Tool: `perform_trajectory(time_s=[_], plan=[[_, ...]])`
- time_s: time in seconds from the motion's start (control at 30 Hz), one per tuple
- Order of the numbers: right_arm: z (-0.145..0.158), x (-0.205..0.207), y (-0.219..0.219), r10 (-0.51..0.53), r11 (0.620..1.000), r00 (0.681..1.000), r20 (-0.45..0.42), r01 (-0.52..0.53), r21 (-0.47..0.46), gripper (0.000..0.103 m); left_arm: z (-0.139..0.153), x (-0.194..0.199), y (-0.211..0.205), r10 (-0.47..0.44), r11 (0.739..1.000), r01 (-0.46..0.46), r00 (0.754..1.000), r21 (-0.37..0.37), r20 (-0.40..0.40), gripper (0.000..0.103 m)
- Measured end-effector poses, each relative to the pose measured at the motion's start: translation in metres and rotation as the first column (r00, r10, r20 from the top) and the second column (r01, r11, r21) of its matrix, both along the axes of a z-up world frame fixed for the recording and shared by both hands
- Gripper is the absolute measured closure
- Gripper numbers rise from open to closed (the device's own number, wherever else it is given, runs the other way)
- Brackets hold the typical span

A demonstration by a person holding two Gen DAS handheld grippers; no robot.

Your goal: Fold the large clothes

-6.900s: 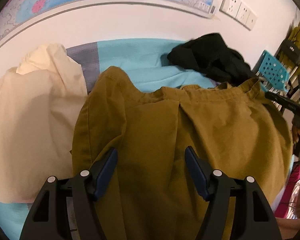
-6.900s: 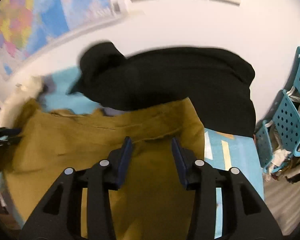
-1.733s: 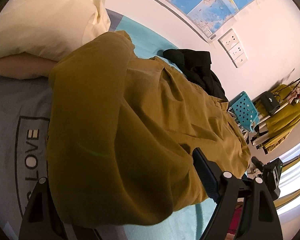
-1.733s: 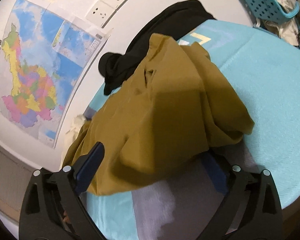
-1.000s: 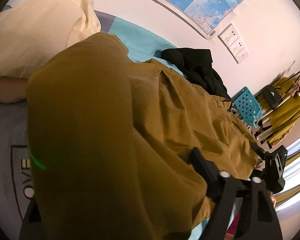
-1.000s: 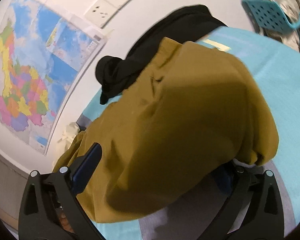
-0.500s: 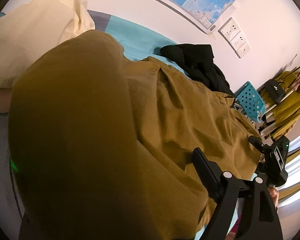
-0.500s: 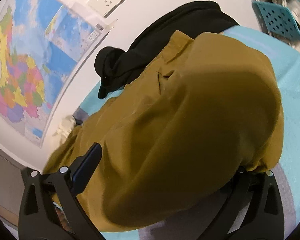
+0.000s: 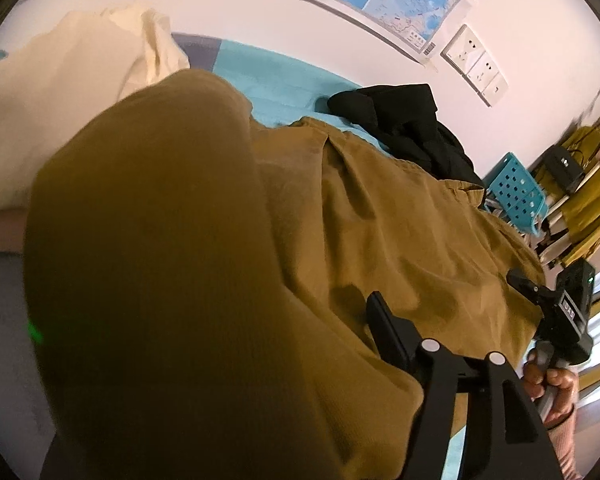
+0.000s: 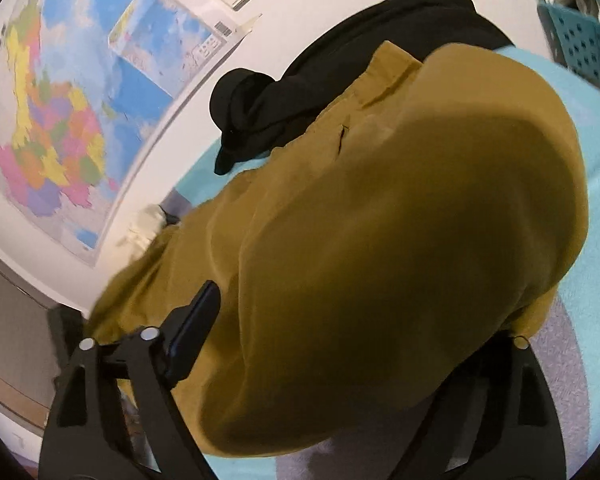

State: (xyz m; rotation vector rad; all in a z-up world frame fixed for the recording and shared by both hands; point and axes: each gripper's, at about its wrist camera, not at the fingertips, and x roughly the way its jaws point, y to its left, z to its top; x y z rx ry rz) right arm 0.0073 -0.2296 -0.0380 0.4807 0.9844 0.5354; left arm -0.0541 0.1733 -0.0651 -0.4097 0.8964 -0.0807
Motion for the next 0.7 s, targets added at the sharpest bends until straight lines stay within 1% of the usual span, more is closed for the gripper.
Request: perform_trajectory(time_s=[0.07, 0.1, 0.17, 0.23, 0.3, 0.33, 0.4, 0.43, 0.47, 0.5, 0.53, 0.57, 0.63, 0.7], plan=[[0.001, -0.001, -0.01, -0.004, 0.999, 1.0, -0.006, 0.004, 0.047, 0.06, 0.003, 0.001, -0.003, 0.006, 1.0, -0.006, 1.0, 0.027, -0.002, 0.05], [0.003, -0.002, -0.011, 0.005, 0.999, 1.0, 0.001, -0.005, 0.052, 0.064, 0.006, 0.0, -0.005, 0.003, 0.999, -0.004, 1.0, 0.044, 0.006, 0.051], [0.01, -0.007, -0.01, 0.015, 0.999, 1.0, 0.021, -0.016, 0.046, 0.067, 0.011, -0.002, -0.009, 0.0, 0.997, -0.002, 1.0, 0.072, 0.02, 0.054], [0.014, -0.009, -0.009, 0.013, 0.998, 0.999, 0.031, -0.015, 0.065, 0.067, 0.016, -0.003, -0.01, -0.008, 0.996, 0.005, 0.999, 0.094, 0.037, 0.056], [0.015, -0.009, -0.009, 0.024, 0.998, 0.999, 0.033, -0.026, 0.064, 0.067, 0.018, -0.003, -0.009, -0.011, 0.996, 0.008, 0.999, 0.09, 0.043, 0.057], [0.013, -0.008, -0.009, 0.02, 0.998, 1.0, 0.018, -0.021, 0.065, 0.066, 0.017, -0.002, -0.007, -0.014, 0.997, 0.011, 0.999, 0.083, 0.04, 0.056], [0.001, -0.003, -0.01, 0.02, 0.997, 0.999, -0.039, -0.017, 0.073, 0.056, 0.012, 0.0, -0.003, -0.017, 0.998, 0.016, 1.0, 0.053, 0.018, 0.053], [-0.001, -0.001, -0.009, 0.024, 0.997, 0.999, -0.043, -0.02, 0.075, 0.054, 0.009, 0.002, -0.002, -0.023, 0.999, 0.023, 1.0, 0.038, 0.01, 0.047], [-0.002, 0.0, -0.007, 0.029, 0.996, 0.999, -0.042, -0.026, 0.083, 0.049, 0.006, 0.003, -0.002, -0.029, 0.999, 0.029, 1.0, 0.03, 0.006, 0.045], [-0.003, 0.0, -0.005, 0.042, 0.995, 0.998, -0.043, -0.038, 0.097, 0.039, 0.004, 0.005, -0.001, -0.026, 0.999, 0.026, 1.0, 0.025, 0.003, 0.044], [-0.003, 0.001, -0.003, 0.048, 0.993, 0.998, -0.043, -0.043, 0.11, 0.033, 0.003, 0.005, -0.001, -0.028, 0.999, 0.028, 1.0, 0.019, 0.003, 0.043], [-0.003, 0.001, 0.0, 0.043, 0.994, 0.998, -0.042, -0.039, 0.104, 0.029, 0.002, 0.005, 0.0, -0.028, 0.999, 0.028, 1.0, 0.016, 0.004, 0.043], [-0.001, 0.0, 0.004, 0.045, 0.997, 0.999, -0.024, -0.043, 0.057, 0.032, 0.003, 0.005, 0.0, -0.03, 0.999, 0.03, 1.0, 0.014, 0.007, 0.043], [-0.001, 0.0, 0.003, 0.027, 0.999, 0.999, -0.017, -0.027, 0.023, 0.051, 0.003, 0.004, 0.0, -0.026, 0.999, 0.026, 1.0, 0.026, 0.005, 0.047]])
